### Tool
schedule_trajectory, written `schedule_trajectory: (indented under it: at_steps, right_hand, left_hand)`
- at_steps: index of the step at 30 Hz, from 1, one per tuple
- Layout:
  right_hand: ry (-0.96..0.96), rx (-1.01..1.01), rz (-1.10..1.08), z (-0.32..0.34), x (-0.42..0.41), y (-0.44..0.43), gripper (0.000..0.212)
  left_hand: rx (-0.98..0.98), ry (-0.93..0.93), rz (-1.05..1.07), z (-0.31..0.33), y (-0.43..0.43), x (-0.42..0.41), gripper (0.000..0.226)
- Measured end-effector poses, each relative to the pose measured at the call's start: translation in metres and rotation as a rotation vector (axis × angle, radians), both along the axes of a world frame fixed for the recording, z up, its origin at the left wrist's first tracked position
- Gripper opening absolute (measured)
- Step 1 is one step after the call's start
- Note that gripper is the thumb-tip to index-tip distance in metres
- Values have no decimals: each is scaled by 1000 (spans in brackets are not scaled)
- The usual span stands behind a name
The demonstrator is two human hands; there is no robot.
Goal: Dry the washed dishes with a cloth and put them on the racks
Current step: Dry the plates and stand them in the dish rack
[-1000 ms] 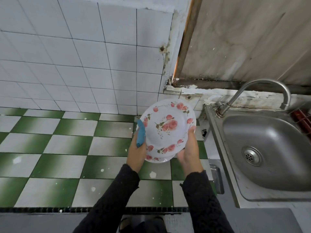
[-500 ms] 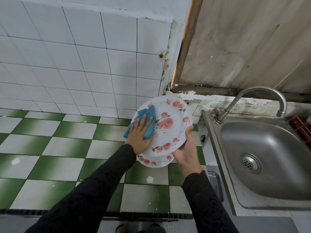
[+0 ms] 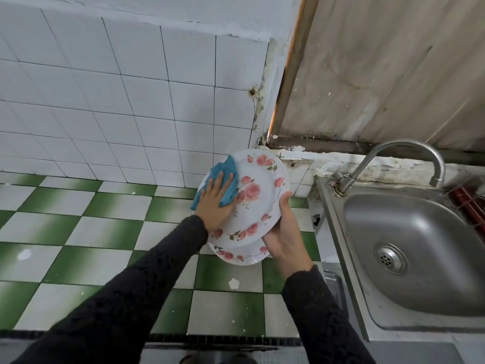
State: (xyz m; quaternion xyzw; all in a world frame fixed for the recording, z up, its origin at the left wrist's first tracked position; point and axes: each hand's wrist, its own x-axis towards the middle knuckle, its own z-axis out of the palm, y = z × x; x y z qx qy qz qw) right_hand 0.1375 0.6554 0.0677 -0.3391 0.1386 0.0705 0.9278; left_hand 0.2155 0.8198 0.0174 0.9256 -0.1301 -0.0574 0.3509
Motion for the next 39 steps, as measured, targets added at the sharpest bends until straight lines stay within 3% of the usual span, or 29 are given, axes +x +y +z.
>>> schedule_trajectory:
  at_steps: [7, 11, 14, 20, 24, 27, 30, 34, 39]
  right_hand:
    - [-2, -165, -35, -2, 10, 10, 70]
    - [-29, -92, 47, 5, 9, 11, 73]
    - [-62, -114, 102, 15, 8, 12, 73]
    - [-51, -254, 70, 10, 13, 10, 70]
    - [-104, -230, 164, 14, 16, 6, 72]
    - [-94, -296, 164, 16, 19, 12, 70]
    - [-80, -308, 108, 17, 22, 14, 66]
    - [-115, -325, 134, 15, 22, 16, 58]
    - [-85, -359, 97, 26, 29, 7, 77]
  left_hand:
    - [-444, 145, -181, 21, -54, -63, 74]
    - [-260, -101, -146, 27, -36, -15, 77]
    - [-301, -58, 40, 12, -12, -6, 79]
    - [-405, -50, -197, 28, -49, -50, 63]
    - [-370, -83, -133, 42, -33, -25, 65]
    - [-503, 45, -50, 45, -38, -40, 67]
    - [-496, 11, -162, 34, -47, -55, 73]
    - [-527, 29, -107, 60, -43, -39, 64]
    - [-425, -1, -241, 47, -45, -55, 69]
